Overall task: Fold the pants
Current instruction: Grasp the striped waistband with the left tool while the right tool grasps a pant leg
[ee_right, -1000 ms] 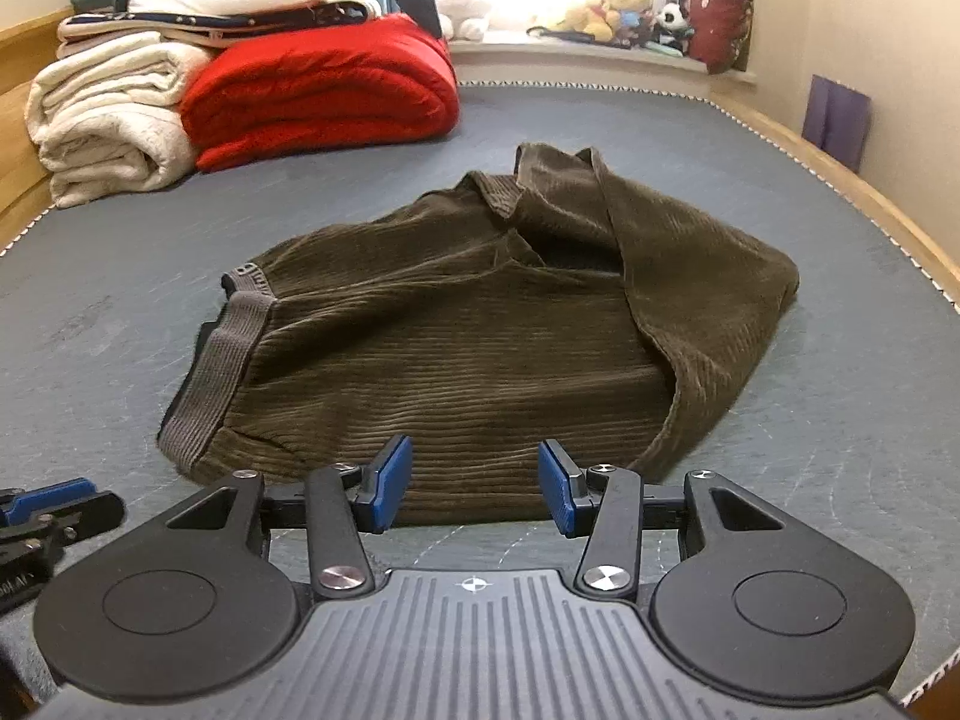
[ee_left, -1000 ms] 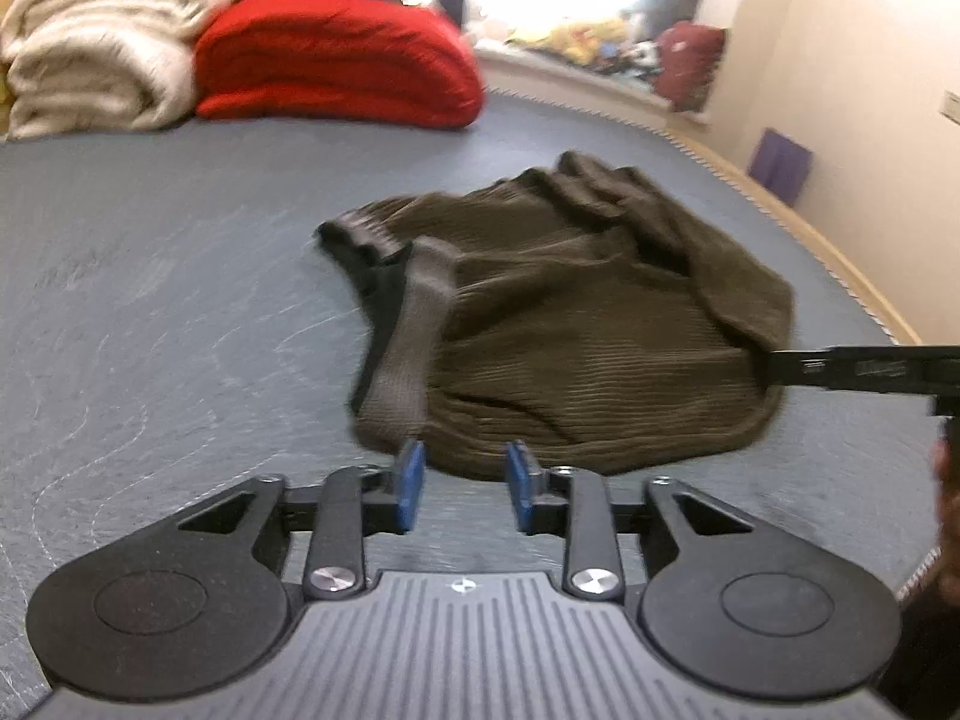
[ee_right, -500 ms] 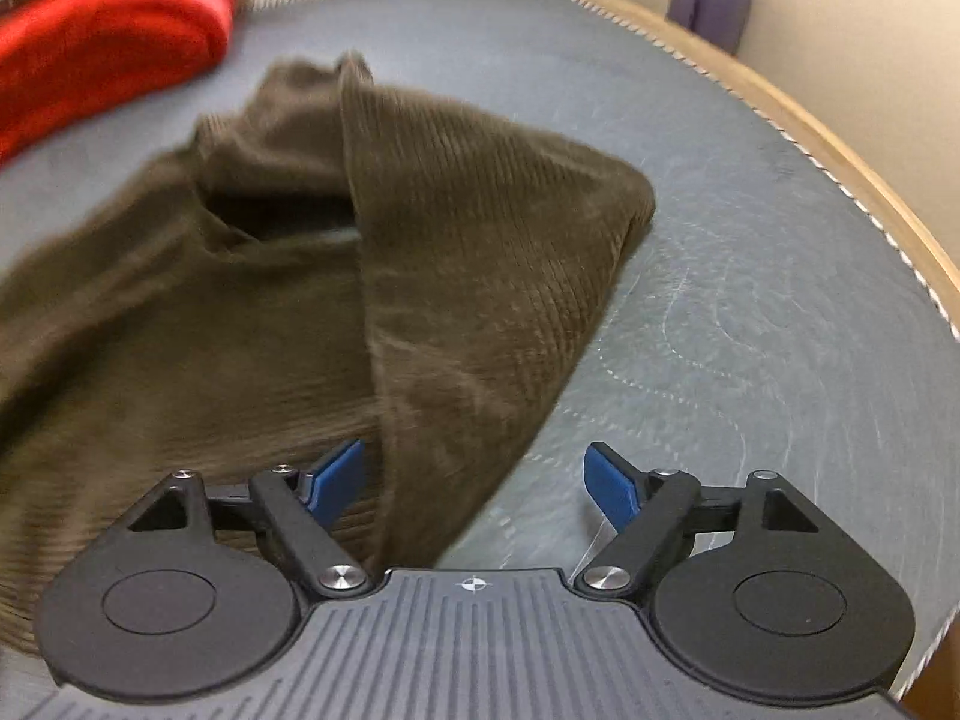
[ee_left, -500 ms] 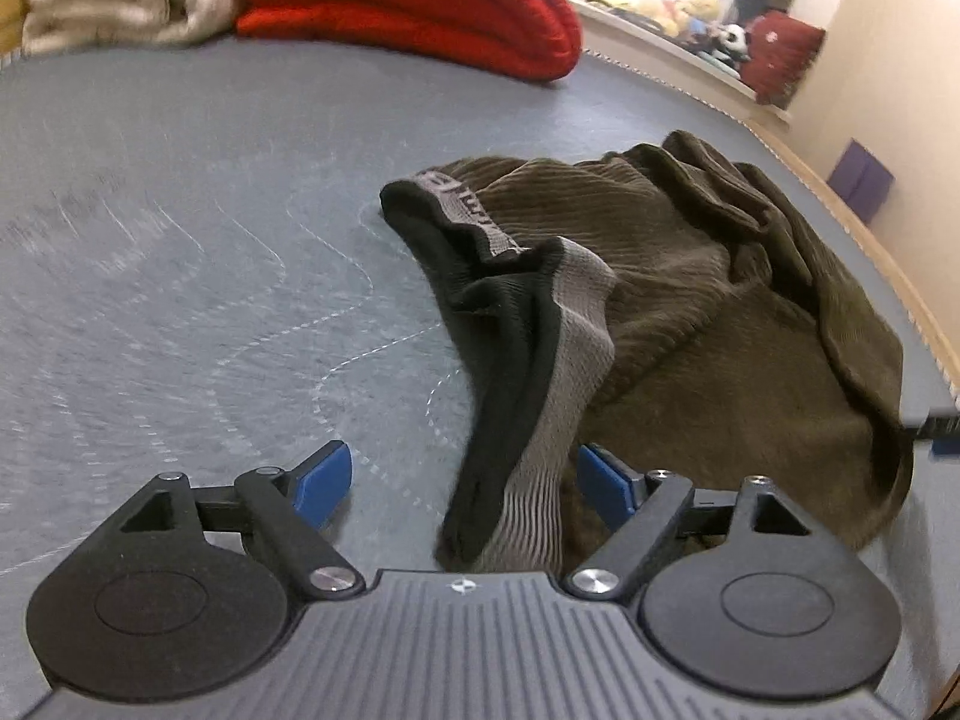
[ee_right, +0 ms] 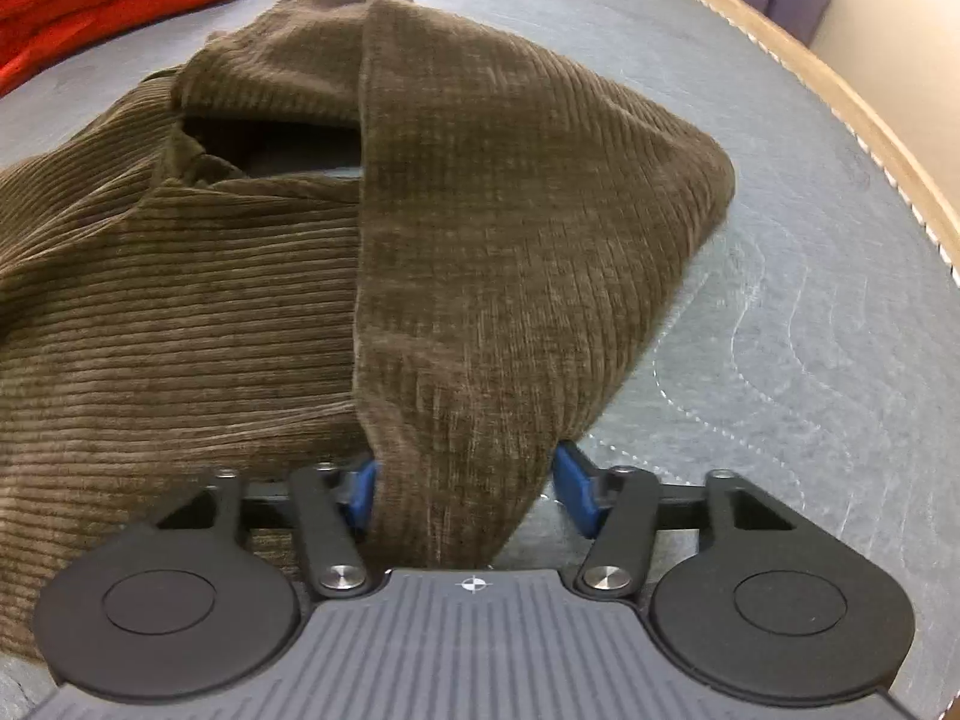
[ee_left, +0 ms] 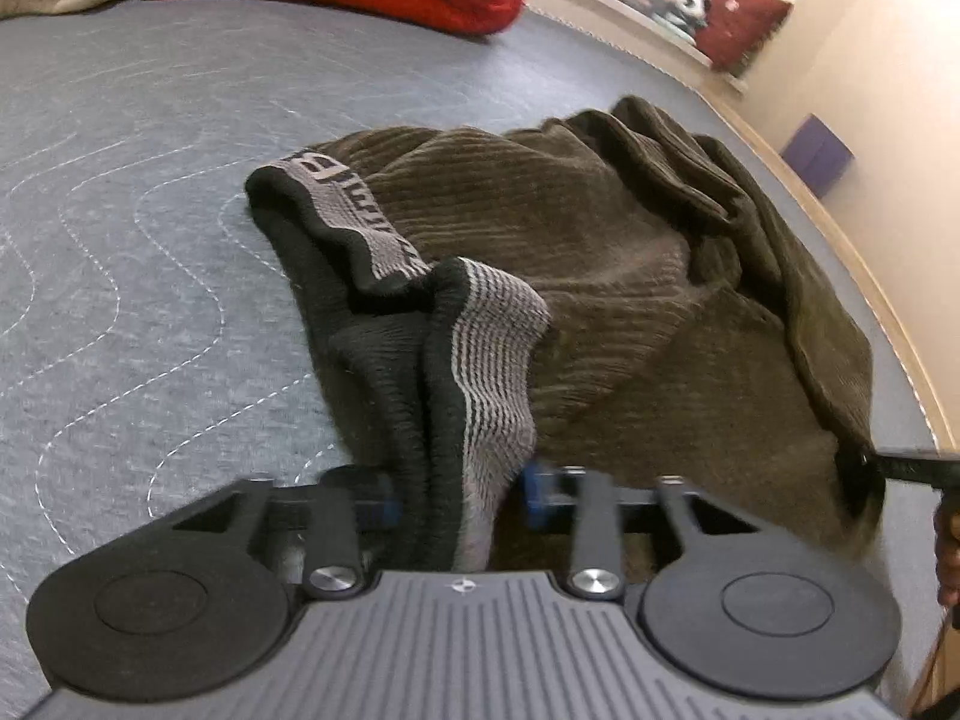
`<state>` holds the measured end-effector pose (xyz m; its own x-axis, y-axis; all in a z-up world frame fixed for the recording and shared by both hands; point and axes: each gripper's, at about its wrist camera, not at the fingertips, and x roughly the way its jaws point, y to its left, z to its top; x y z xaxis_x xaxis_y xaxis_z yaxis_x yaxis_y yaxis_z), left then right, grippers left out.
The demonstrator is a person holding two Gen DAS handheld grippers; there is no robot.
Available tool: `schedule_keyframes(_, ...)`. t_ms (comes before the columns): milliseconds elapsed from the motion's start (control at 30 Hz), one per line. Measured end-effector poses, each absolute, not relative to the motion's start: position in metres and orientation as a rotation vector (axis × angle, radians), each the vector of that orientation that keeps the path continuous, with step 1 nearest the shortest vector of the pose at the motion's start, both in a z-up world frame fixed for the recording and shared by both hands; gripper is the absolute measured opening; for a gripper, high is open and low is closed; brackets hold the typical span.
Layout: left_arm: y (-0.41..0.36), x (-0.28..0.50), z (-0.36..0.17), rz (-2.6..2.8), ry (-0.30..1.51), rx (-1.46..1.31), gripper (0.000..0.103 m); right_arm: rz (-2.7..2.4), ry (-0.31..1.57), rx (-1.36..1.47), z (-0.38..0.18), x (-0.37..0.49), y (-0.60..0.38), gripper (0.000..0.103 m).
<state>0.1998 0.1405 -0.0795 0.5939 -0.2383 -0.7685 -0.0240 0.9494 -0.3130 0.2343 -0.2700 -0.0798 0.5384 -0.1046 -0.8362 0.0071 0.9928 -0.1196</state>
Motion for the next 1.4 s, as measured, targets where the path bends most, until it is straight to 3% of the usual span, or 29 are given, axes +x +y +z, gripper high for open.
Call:
schedule_keyframes(67, 0.145, 0.193, -0.07, -0.132, 0.935, -0.307, 0.024, -0.071, 0.976, -0.128, -0.076, 0.228, -0.269, 0.02)
schedule_keyframes(133, 0.156, 0.182, -0.061, -0.125, 0.941, -0.354, 0.023, -0.073, 0.976, -0.085, -0.07, 0.22, -0.271, 0.016)
schedule_keyframes(567, 0.28, 0.052, -0.028, 0.143, 1.037, -0.367, 0.023, 0.198, 1.1, 0.042, -0.058, 0.085, -0.183, 0.013)
schedule_keyframes(633, 0.282, 0.041, -0.026, 0.196, 1.037, -0.343, 0.027, 0.23, 1.113, 0.002, -0.061, 0.063, -0.16, 0.013)
schedule_keyframes(700, 0.276, 0.035, -0.021, 0.3, 1.029, -0.315, 0.054, 0.24, 1.113, -0.065, -0.061, 0.048, -0.142, 0.013)
schedule_keyframes(733, 0.269, 0.032, -0.017, 0.371, 1.014, -0.289, 0.061, 0.244, 1.109, -0.087, -0.061, 0.045, -0.138, 0.013)
schedule_keyframes(800, 0.252, 0.02, -0.007, 0.499, 0.936, -0.265, 0.067, 0.24, 1.077, -0.131, -0.055, 0.043, -0.138, 0.015)
schedule_keyframes(900, 0.223, 0.004, 0.01, 0.559, 0.787, -0.222, 0.068, 0.21, 1.024, -0.064, -0.04, 0.043, -0.147, 0.031)
schedule_keyframes(1033, 0.188, 0.008, 0.015, 0.287, 0.706, -0.22, 0.068, 0.161, 0.882, -0.038, -0.01, 0.054, -0.161, 0.042)
schedule_keyframes(1067, 0.183, 0.008, 0.009, 0.179, 0.703, -0.24, 0.058, 0.151, 0.86, -0.03, -0.004, 0.063, -0.163, 0.044)
schedule_keyframes(1100, 0.175, 0.011, 0.001, 0.078, 0.709, -0.239, 0.038, 0.141, 0.847, -0.016, -0.003, 0.073, -0.166, 0.044)
schedule_keyframes(1200, 0.162, 0.023, -0.02, -0.051, 0.787, -0.18, 0.009, 0.134, 0.844, 0.023, -0.004, 0.109, -0.163, 0.044)
schedule_keyframes(1333, 0.17, 0.046, -0.07, -0.073, 1.024, -0.182, 0.005, 0.134, 0.847, 0.01, -0.025, 0.152, -0.14, 0.047)
schedule_keyframes(1400, 0.172, 0.046, -0.067, -0.091, 1.009, -0.197, 0.005, 0.124, 0.861, -0.02, -0.034, 0.177, -0.126, 0.049)
